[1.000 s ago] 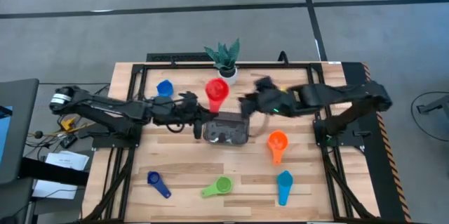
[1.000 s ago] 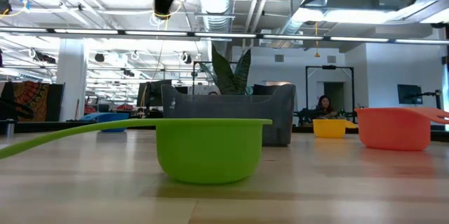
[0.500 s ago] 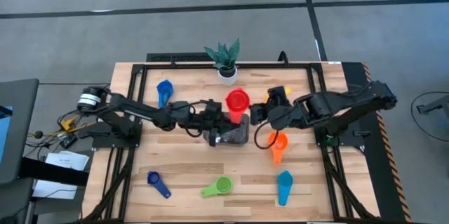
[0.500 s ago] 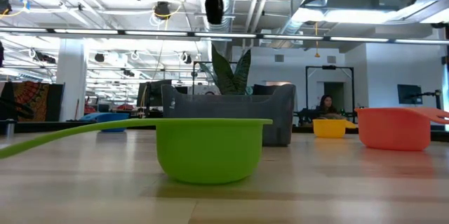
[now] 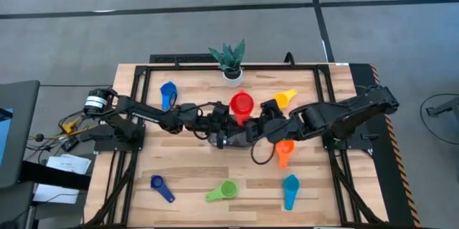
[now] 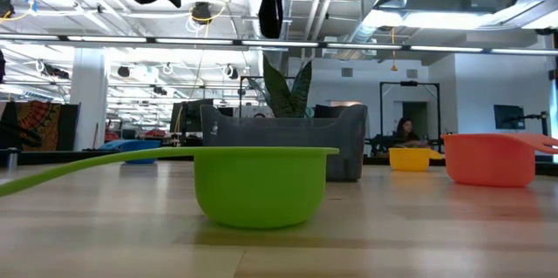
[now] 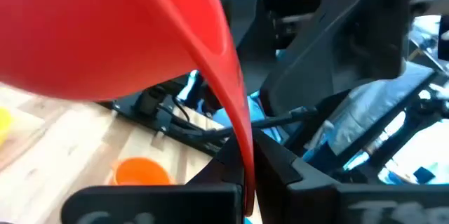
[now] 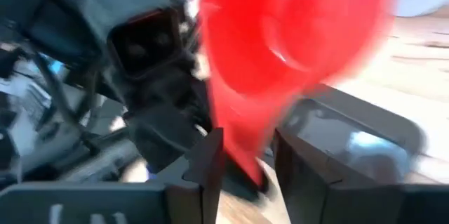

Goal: Nest measuring cups in basket
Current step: Stack the red measuring cup on top of the orange measuring cup

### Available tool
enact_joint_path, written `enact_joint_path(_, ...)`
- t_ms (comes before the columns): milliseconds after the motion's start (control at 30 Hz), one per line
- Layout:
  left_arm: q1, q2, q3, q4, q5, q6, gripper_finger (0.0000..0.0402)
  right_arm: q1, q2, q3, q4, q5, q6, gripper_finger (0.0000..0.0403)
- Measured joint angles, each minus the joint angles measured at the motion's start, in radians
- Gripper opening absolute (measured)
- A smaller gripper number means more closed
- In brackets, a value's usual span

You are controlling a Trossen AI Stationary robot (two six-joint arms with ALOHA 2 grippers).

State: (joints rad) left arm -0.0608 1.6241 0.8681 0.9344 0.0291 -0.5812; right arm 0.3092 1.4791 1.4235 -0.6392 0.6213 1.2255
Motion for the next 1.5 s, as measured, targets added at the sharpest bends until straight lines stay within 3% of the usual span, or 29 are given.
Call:
enact_joint_path(200,0.000,0.001,0.000,-0.012,0.018,-0.006,0.0000,-0.010,0.009,-0.001,0.003,-0.025,-0.024,0.0103)
enact_joint_path(467,0.007,0.000,-0.001,-0.004,0.048,-0.014,0.0004,-0.018,0.001,0.000,0.022,-0.075,-0.096,0.0013)
enact_joint_path(867,0.030,-0.010,0.000,-0.025,0.116,-0.027,0.0100,-0.037,-0.049,-0.002,-0.026,-0.134,-0.159,0.0005)
enact_joint_path(1133,0.041,-0.108,0.002,-0.205,0.121,0.098,0.0138,-0.008,-0.113,-0.017,-0.176,-0.129,-0.135,0.0005)
enact_joint_path(1267,0.055,-0.176,0.001,-0.345,0.063,0.172,0.0139,0.040,-0.171,-0.130,-0.165,-0.159,-0.034,0.0005)
enact_joint_path(1500,0.072,-0.301,0.000,-0.550,-0.015,0.288,0.0139,0.172,-0.332,-0.466,0.128,-0.182,0.148,0.0004)
